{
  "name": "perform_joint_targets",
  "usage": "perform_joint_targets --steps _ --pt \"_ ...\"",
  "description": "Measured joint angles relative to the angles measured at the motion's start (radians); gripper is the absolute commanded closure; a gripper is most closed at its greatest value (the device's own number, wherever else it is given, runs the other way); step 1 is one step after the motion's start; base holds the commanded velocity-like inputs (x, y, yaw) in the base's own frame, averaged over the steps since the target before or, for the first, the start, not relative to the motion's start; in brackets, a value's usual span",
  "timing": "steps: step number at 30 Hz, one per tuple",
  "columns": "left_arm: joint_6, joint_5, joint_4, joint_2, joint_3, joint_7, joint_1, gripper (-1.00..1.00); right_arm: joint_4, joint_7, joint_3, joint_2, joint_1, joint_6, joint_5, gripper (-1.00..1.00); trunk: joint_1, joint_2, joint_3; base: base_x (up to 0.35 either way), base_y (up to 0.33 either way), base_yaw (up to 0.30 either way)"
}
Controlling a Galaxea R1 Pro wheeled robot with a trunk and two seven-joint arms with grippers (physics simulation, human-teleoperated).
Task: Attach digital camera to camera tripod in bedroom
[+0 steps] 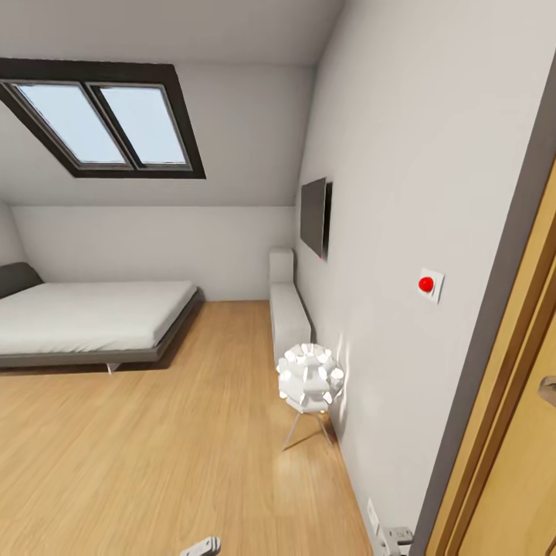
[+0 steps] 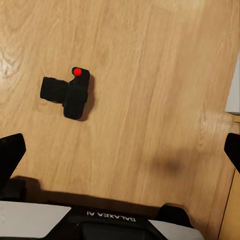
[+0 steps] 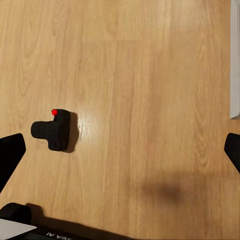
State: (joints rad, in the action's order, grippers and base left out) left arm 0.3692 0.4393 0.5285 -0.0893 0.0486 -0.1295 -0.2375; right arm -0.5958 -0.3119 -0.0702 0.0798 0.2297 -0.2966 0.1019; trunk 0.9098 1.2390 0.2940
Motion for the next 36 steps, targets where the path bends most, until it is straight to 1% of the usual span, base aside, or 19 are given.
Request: perform_joint_targets --steps 9,36 --pt "0.000 0.001 0.003 0.000 0.000 -0.057 0.000 -1.00 0.001 0.010 0.000 0.000 0.000 0.005 0.002 -1.00 0.035 0.063 0.028 0.000 0.000 0.000" --pt "0.000 0.001 0.004 0.001 -0.001 -0.062 0.000 -1.00 0.001 0.012 0.000 -0.002 0.000 0.012 0.001 -1.00 0.138 0.252 0.113 0.000 0.000 0.000"
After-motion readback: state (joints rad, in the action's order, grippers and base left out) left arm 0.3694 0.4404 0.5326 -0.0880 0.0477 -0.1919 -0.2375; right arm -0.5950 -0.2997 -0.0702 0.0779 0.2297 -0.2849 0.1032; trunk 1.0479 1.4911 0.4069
